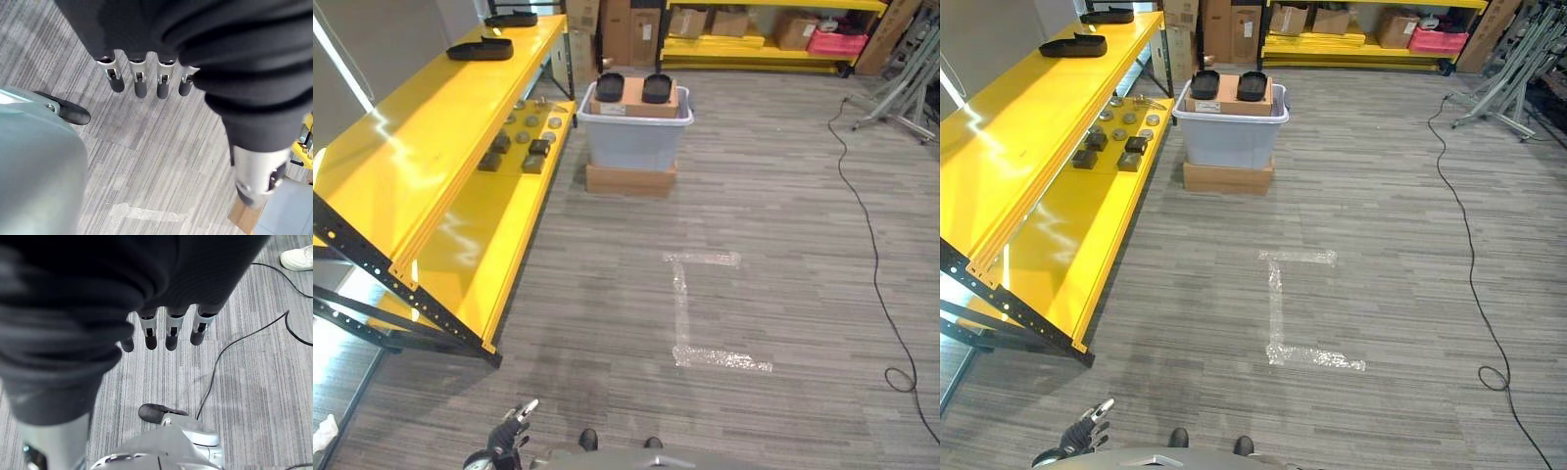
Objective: Move parts from the plastic box to the shelf.
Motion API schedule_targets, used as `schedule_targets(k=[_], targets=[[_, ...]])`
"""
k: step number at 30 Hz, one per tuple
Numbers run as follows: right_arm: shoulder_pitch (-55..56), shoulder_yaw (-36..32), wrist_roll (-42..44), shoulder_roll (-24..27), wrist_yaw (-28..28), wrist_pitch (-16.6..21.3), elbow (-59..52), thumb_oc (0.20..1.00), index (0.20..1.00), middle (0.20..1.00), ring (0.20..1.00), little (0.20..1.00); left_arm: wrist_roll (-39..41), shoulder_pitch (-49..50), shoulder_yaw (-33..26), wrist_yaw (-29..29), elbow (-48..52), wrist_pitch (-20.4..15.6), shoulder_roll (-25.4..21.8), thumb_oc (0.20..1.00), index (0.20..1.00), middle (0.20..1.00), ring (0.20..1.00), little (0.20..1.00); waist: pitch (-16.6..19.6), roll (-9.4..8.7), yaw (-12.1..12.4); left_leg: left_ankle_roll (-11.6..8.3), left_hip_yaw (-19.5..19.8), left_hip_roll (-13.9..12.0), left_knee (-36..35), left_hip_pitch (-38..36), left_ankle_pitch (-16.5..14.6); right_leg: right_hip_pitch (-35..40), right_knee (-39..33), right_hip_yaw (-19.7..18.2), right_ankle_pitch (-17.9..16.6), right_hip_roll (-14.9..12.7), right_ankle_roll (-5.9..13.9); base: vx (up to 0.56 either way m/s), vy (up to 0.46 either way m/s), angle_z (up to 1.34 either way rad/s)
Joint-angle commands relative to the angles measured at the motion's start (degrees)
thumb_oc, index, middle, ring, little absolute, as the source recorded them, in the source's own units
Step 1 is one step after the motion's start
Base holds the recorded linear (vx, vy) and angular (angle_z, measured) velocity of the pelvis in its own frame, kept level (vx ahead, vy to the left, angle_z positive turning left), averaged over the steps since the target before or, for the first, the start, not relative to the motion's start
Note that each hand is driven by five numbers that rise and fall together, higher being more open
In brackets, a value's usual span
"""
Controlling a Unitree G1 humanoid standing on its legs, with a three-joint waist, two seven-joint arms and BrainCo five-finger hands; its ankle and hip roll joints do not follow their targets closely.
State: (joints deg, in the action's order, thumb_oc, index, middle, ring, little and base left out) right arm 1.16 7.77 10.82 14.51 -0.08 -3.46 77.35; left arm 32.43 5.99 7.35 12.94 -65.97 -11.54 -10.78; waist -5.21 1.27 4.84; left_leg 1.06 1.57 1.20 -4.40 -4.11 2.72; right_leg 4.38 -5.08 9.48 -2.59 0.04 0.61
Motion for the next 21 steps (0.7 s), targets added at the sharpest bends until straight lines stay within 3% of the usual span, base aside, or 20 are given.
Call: schedule_targets(k=[1,7,11,21], targets=[[-0.95,1.41,-1.82,1.16,-0.27,0.05,1.15,1.000,1.000,1.000,1.000,1.000,-0.15,-2.90,-0.29,0.81,-2.18,-0.91,-0.53,1.000,1.000,1.000,1.000,1.000,0.95,-1.10,0.87,-0.12,-0.07,1.45,-0.30,0.92,-2.83,0.16,0.08,0.96,0.08,-3.15,5.23,0.00,0.000,0.00],[-0.92,1.58,-1.99,1.09,-0.42,-0.56,0.98,1.000,1.000,1.000,1.000,1.000,0.42,-3.43,-0.70,-0.73,-2.55,-0.91,-0.49,1.000,1.000,1.000,1.000,1.000,1.14,-1.23,0.74,-0.11,-0.44,1.44,-0.12,0.86,-2.99,0.23,0.08,1.01,0.09,-3.29,5.25,0.00,0.000,0.00],[-0.86,1.62,-2.11,0.82,-2.45,-1.67,1.19,1.000,1.000,1.000,1.000,1.000,-1.05,-3.65,-1.13,-5.09,-2.95,-1.48,-0.49,1.000,1.000,1.000,1.000,1.000,1.15,-1.34,0.75,-0.08,-0.58,1.42,-0.08,0.81,-3.01,0.28,0.08,1.05,0.05,-3.31,5.29,0.00,0.000,0.00],[-1.22,1.19,-2.86,0.38,-3.78,-3.61,3.24,1.000,1.000,1.000,1.000,1.000,0.64,-3.77,-1.78,-5.23,-5.11,3.15,0.41,1.000,1.000,1.000,1.000,1.000,1.75,-1.37,0.77,-0.02,-0.70,1.57,-0.17,0.34,-3.18,0.61,0.08,1.16,0.07,-3.46,5.35,0.00,0.000,0.00]])
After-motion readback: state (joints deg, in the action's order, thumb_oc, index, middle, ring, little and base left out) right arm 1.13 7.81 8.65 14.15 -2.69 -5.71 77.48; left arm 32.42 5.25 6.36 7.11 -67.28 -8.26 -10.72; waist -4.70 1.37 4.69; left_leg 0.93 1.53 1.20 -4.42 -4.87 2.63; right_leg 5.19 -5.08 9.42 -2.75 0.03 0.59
